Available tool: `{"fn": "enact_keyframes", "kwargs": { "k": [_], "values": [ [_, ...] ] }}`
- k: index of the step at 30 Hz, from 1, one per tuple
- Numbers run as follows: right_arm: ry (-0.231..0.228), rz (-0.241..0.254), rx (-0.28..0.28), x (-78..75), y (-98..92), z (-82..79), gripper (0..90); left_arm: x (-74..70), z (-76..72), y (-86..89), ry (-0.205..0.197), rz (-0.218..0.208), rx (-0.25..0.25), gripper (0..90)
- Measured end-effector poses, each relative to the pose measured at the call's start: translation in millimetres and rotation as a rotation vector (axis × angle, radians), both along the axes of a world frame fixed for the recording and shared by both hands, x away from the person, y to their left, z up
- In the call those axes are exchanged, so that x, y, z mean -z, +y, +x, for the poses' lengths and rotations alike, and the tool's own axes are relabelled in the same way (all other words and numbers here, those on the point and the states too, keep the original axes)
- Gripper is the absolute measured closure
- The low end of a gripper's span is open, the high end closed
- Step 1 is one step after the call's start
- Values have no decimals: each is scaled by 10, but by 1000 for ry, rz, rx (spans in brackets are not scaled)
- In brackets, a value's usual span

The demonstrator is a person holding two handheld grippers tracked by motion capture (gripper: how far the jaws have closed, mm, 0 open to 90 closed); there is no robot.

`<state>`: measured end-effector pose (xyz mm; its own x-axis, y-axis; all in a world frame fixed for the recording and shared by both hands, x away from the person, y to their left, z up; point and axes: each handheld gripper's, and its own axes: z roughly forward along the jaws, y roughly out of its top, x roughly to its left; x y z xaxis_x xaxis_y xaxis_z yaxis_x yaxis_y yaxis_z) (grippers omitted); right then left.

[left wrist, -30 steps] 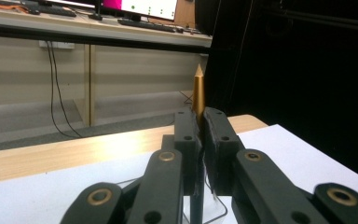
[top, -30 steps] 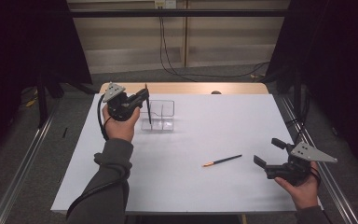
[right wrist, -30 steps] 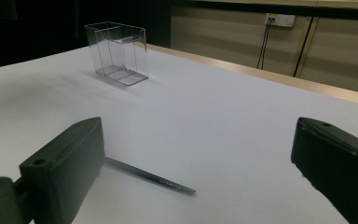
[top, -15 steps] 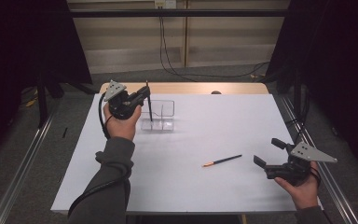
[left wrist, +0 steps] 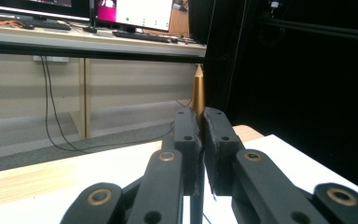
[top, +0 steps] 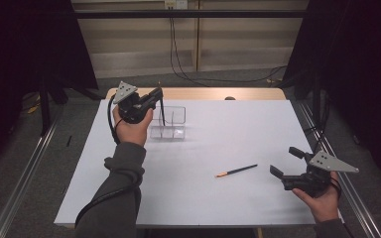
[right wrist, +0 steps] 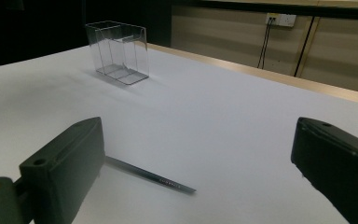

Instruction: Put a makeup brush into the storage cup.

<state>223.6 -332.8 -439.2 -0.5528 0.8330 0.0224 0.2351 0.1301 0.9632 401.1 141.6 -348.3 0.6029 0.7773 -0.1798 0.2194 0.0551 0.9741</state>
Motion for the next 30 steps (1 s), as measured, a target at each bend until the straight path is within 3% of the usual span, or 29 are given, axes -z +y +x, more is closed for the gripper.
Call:
{"fn": "enact_keyframes", "kwargs": {
  "k": [25,30],
  "values": [
    [7,6,0,8,-13,4,18,-114,105,-160,-28,-19,23,846],
    [10,9,5,8,-12,5,16,-119,119,-205,-32,-39,25,846]
  ]
}}
